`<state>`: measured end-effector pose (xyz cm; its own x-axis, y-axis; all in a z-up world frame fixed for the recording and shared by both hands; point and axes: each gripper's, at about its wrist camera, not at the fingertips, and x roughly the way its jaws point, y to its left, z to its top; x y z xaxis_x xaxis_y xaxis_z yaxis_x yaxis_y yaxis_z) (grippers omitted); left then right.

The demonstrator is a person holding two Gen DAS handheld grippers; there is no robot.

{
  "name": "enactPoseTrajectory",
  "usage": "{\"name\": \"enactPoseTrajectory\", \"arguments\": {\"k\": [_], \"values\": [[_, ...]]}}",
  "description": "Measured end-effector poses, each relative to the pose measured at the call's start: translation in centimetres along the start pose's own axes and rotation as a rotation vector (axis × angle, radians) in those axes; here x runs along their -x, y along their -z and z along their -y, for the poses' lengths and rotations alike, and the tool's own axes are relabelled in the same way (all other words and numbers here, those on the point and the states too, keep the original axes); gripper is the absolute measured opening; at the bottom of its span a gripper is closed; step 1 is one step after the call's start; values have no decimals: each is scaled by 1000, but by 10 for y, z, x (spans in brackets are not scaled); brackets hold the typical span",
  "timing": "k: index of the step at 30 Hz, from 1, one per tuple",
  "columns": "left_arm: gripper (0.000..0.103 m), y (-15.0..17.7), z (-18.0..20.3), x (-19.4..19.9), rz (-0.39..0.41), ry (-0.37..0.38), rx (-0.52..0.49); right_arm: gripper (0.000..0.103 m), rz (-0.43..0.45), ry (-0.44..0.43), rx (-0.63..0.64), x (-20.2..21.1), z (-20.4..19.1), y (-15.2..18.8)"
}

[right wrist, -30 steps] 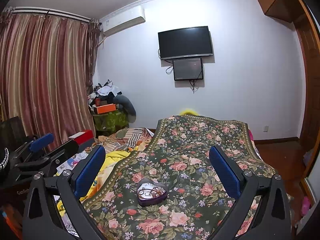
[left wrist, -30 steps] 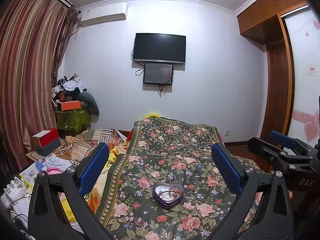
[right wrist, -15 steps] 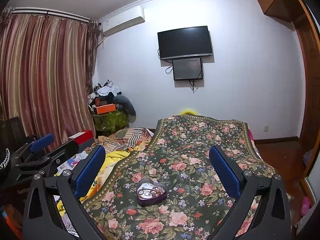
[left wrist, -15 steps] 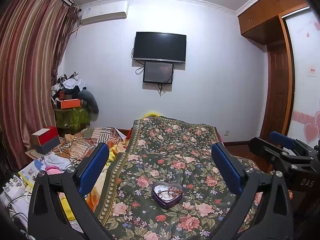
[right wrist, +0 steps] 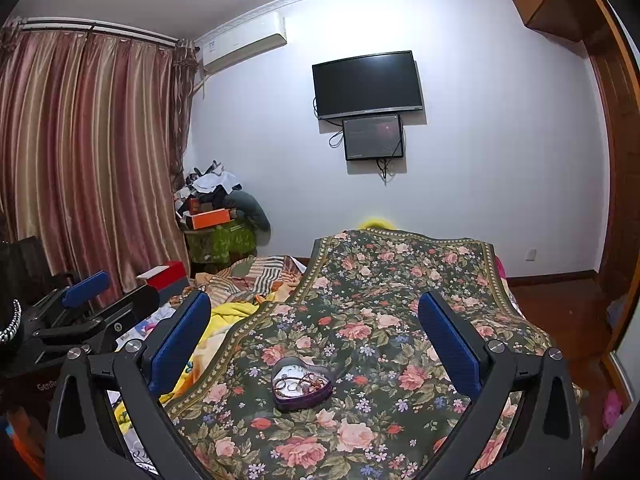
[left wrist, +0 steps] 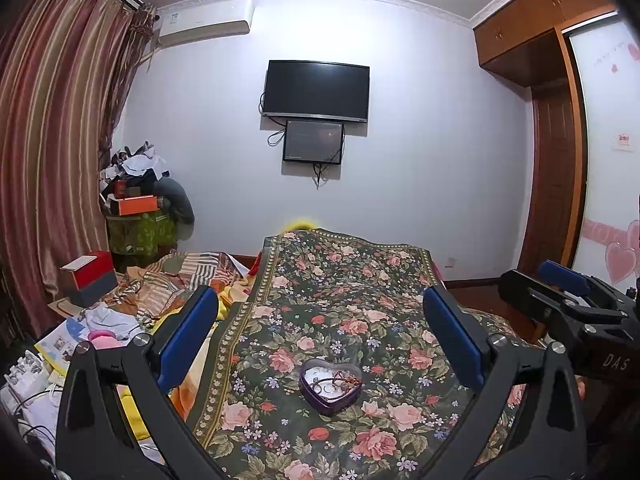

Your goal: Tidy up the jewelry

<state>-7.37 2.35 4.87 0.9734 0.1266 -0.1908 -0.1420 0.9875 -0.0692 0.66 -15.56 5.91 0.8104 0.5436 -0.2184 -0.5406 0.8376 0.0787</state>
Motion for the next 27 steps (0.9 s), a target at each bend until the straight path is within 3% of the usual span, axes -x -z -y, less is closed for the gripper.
{"name": "enactPoseTrajectory", "arguments": {"k": [27], "values": [[103, -3, -1, 0, -13, 32, 15, 103, -9, 5, -5, 1, 1, 4]]}}
